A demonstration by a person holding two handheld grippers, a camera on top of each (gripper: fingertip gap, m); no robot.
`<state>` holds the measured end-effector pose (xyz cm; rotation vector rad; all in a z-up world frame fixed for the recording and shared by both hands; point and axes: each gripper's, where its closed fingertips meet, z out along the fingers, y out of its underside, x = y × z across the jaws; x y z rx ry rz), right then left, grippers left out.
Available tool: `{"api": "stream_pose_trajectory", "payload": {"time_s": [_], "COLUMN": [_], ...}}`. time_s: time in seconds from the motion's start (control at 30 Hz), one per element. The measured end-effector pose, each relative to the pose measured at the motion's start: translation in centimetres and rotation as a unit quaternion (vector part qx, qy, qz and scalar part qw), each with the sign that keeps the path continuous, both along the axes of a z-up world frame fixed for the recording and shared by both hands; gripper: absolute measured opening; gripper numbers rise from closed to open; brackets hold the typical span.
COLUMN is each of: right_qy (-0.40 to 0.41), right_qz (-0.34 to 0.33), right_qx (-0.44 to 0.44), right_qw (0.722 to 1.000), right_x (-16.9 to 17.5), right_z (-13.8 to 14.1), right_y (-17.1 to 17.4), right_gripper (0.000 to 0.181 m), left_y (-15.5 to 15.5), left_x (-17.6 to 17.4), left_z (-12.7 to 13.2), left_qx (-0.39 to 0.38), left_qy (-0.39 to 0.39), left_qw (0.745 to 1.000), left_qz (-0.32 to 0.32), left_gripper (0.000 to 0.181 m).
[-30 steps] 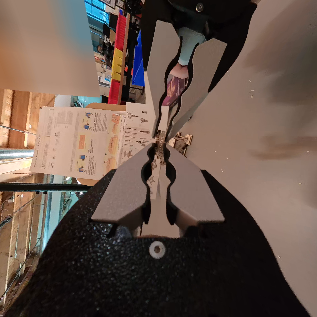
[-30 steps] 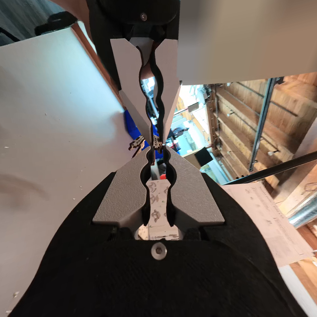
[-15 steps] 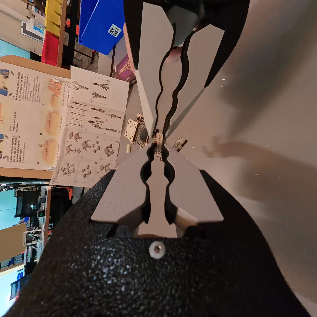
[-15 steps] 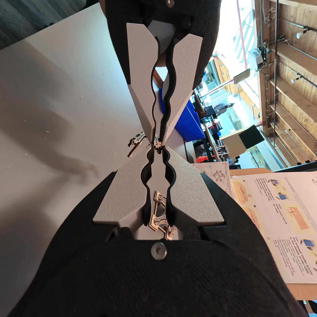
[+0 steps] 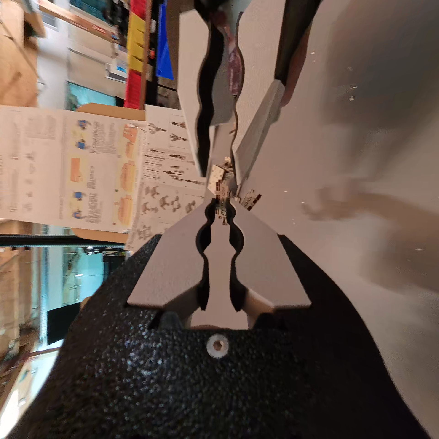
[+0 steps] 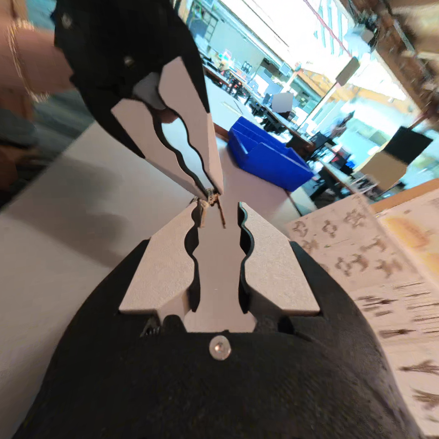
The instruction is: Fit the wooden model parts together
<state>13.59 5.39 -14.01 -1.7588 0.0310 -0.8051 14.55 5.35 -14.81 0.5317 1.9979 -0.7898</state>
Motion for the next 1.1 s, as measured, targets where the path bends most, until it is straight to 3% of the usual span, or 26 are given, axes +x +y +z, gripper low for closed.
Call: {"api": "stream_pose_trajectory", "payload": {"time_s": [0.2, 0.4, 0.6, 0.93, 1.0, 1.1], "right_qy": [0.125, 0.131, 0.143, 0.133, 0.082, -0.041], "right_qz": [0.013, 0.024, 0.022, 0.007, -0.001, -0.031], "right_qx": [0.104, 0.130, 0.147, 0.110, 0.095, 0.008], "right_qw": [0.987, 0.983, 0.978, 0.985, 0.992, 0.999], "right_x": [0.3, 0.0, 0.1, 0.3, 0.3, 0.3], "right_z": [0.9, 1.5, 1.8, 1.2, 1.2, 0.9], "right_y": [0.4, 0.5, 0.5, 0.7, 0.5, 0.1], "right_gripper": [0.027, 0.011, 0.009, 0.008, 0.009, 0.023], "left_y": [-0.1, -0.4, -0.5, -0.3, -0.3, 0.0], "left_x": [0.2, -0.1, 0.0, 0.3, 0.4, 0.6], "left_z": [1.6, 2.4, 2.4, 1.6, 1.2, 0.5], "left_qx": [-0.023, -0.038, -0.030, -0.038, -0.039, -0.037], "left_qy": [-0.113, -0.157, -0.156, -0.038, 0.019, 0.080], "left_qw": [0.993, 0.987, 0.987, 0.998, 0.999, 0.996], "left_qz": [0.003, -0.003, -0.003, 0.012, 0.019, 0.028], "left_gripper": [0.006, 0.006, 0.005, 0.006, 0.006, 0.006]}}
